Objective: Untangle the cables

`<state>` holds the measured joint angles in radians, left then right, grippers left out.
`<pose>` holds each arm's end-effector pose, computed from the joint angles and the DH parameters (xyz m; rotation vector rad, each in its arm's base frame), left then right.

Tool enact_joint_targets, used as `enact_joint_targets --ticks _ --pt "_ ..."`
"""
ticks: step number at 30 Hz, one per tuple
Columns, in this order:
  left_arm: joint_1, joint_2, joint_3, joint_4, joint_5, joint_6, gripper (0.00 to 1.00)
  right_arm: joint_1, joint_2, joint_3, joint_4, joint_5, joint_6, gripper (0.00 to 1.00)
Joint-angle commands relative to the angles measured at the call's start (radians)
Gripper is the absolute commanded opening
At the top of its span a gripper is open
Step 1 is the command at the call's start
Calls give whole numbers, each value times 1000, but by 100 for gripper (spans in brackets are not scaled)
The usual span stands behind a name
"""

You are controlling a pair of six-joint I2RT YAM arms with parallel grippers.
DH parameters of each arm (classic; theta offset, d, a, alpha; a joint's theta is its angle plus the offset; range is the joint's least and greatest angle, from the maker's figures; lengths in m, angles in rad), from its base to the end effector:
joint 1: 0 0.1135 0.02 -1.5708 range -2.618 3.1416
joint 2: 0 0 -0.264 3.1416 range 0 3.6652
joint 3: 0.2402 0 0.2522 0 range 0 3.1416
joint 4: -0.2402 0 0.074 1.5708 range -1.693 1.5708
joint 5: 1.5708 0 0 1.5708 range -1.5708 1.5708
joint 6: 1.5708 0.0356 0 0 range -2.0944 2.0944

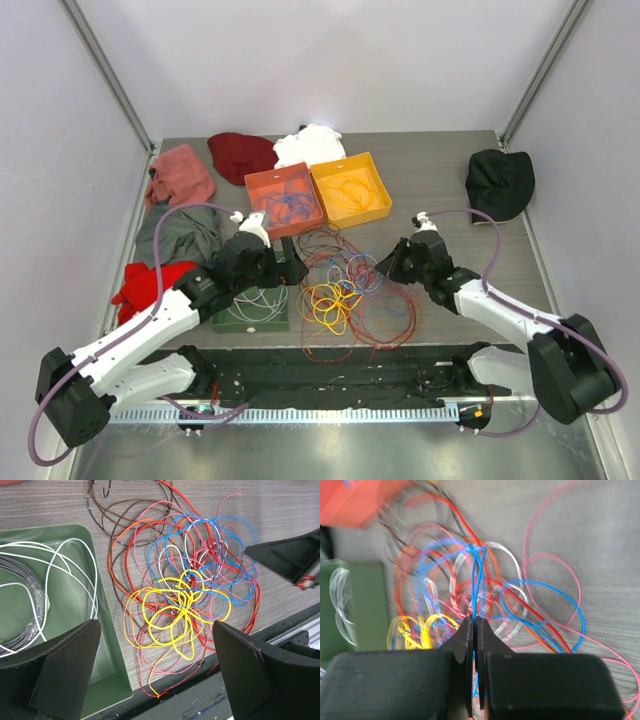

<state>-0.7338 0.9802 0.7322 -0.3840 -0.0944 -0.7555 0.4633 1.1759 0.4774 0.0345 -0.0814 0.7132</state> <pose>0.1608 -0.1405 0.2662 -0.0799 2.2949 -0.7094 0.2052 0.1057 0.1781 0.2449 2.3212 0.7100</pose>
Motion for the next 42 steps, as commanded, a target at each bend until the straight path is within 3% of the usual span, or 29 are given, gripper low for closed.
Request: enact_joint_targets --ticks 1,6,12,19,24,25,28,34,42 --pt "-6 -37 10 36 -34 -2 100 24 -145 122 -28 124 -49 1" --pt "-6 -48 15 46 -39 1 100 38 -301 289 -212 158 -141 1" --pt "-9 -43 36 94 -22 7 100 44 -351 582 -341 94 -199 1" --pt "-36 -112 27 356 24 59 100 46 -340 845 -409 -29 -196 1" --pt "-56 -143 -88 646 73 137 100 46 -346 871 -407 -73 -143 1" --pt "-61 -138 -112 769 88 159 100 44 -348 871 -404 -77 -138 1" --pt "-93 -74 -159 936 119 191 100 44 -351 871 -404 -90 -113 1" --pt "-240 142 -110 1092 71 324 100 46 -355 880 -395 -124 -72 1" --pt "-254 336 -47 1246 42 350 100 46 -369 894 -418 -143 -55 1"
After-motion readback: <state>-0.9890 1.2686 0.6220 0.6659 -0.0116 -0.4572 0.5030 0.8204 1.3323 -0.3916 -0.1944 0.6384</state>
